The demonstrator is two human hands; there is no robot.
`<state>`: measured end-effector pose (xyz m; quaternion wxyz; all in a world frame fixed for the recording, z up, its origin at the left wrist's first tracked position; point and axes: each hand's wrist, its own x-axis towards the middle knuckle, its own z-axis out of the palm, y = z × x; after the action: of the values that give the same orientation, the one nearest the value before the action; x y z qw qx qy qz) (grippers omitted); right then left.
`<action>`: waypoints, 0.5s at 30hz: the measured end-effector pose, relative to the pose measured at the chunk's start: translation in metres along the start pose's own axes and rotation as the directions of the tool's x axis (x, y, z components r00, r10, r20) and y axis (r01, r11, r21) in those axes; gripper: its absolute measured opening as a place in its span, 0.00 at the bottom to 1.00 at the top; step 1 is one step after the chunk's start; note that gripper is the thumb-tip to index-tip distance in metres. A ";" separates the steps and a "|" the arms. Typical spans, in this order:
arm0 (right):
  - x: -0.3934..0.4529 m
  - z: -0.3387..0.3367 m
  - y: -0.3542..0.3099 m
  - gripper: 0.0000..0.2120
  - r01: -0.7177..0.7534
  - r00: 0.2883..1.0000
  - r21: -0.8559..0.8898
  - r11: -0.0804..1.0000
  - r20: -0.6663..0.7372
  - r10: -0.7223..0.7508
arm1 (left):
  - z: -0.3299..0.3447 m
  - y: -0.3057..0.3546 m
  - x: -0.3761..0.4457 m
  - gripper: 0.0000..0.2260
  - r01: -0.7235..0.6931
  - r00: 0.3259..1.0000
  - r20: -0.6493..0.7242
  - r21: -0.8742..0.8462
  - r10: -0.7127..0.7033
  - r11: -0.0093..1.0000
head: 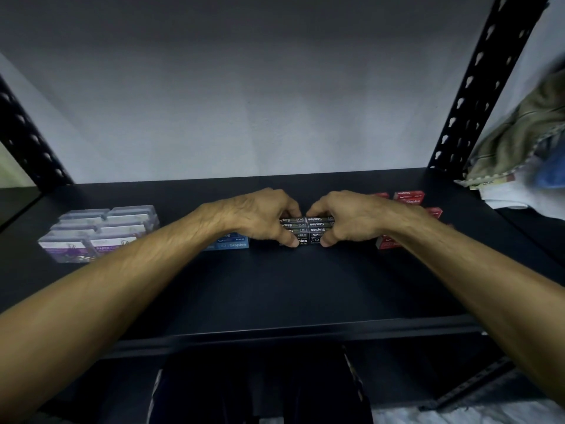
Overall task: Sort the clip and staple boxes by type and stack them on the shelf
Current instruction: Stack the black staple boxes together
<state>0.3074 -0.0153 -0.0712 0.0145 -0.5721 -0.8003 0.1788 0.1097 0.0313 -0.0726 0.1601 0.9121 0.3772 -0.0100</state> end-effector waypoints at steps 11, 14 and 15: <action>0.001 0.004 0.001 0.18 0.025 1.000 -0.032 0.999 -0.017 -0.025 | 0.003 0.007 -0.002 0.17 0.010 0.999 -0.037 0.031 -0.009 0.999; 0.001 0.004 0.001 0.17 0.023 1.000 -0.032 0.999 -0.008 -0.023 | 0.004 0.009 -0.003 0.16 0.011 0.999 -0.043 0.036 -0.010 0.999; 0.001 0.004 0.001 0.16 0.020 1.000 -0.031 0.999 -0.006 -0.020 | 0.004 0.009 -0.003 0.15 0.009 0.999 -0.045 0.035 -0.008 0.999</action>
<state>0.3074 -0.0152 -0.0752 0.0101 -0.5646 -0.8087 0.1644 0.1144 0.0224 -0.0738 0.1354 0.9132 0.3843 0.0032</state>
